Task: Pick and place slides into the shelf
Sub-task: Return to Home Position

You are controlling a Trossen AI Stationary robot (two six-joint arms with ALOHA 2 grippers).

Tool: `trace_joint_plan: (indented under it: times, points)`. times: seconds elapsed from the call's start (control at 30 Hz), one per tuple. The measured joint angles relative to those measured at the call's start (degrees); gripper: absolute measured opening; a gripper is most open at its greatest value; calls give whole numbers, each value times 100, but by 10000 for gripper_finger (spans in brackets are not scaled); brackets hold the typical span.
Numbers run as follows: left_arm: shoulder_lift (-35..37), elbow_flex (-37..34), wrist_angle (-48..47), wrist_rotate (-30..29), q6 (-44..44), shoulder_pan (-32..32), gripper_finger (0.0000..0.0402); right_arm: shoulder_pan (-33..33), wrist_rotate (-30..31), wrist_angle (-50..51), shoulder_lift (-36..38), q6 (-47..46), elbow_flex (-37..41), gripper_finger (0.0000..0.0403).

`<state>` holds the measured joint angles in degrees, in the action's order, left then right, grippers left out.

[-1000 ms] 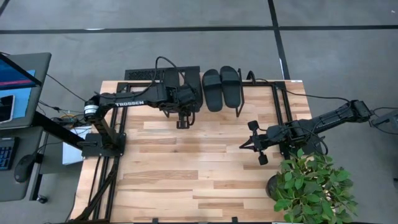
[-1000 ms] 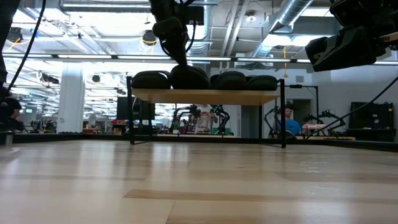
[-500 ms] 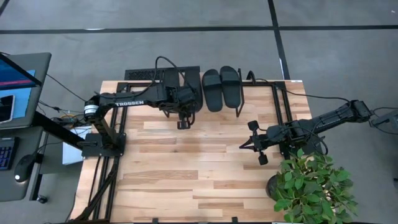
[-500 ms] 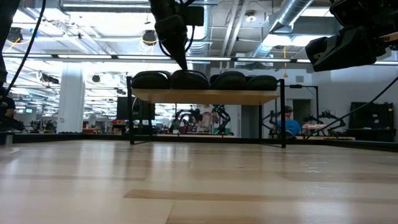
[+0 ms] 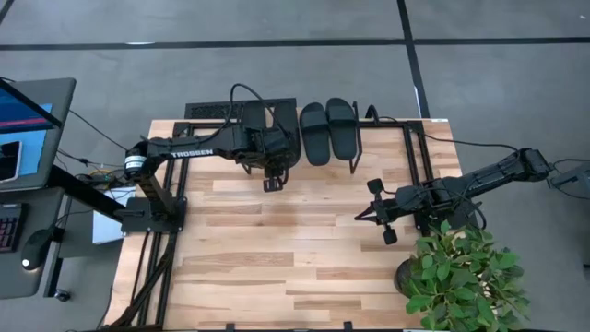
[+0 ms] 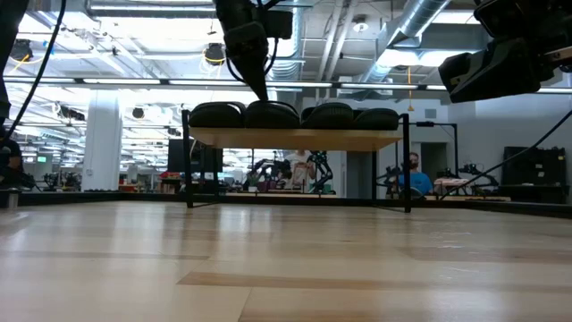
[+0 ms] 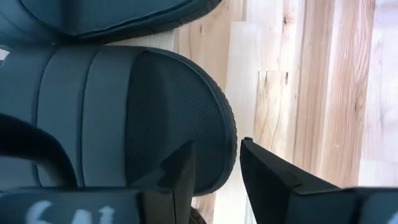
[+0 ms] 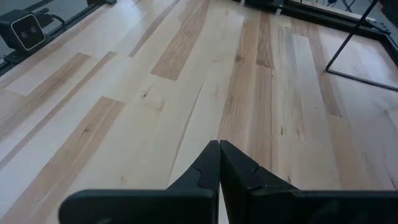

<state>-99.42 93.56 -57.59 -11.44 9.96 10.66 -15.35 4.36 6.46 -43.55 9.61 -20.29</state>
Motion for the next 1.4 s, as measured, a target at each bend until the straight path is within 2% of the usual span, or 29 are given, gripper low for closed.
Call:
trace_joint_plan:
  times: [0.17,0.27,0.4,0.57,0.7,0.87,1.07,1.23,1.4]
  points:
    - [-7,127,-399,7,136,-7,119,-6,-26,-111,0,563,0,0]
    - [103,246,-412,26,131,-4,117,-15,-470,-453,14,1006,0,0]
    - [593,271,37,34,200,0,117,-4,-1015,-737,27,1400,-2,0]
    - [1374,271,598,508,205,-12,116,265,-1014,-700,327,1176,44,0]
    - [1980,11,1257,759,142,-115,116,694,-1010,-839,1010,884,240,0]
    - [2797,-1135,2399,770,73,-244,116,1228,-1033,-576,2483,434,543,0]
    - [3936,-3116,3482,755,-404,-257,116,1401,-1054,212,4362,330,1028,0]
    - [4828,-4693,4828,752,-757,-327,116,1386,-1047,-46,4169,78,1079,0]
    - [5647,-5999,5740,722,-919,-494,116,1377,-1051,81,4114,-160,1131,0]
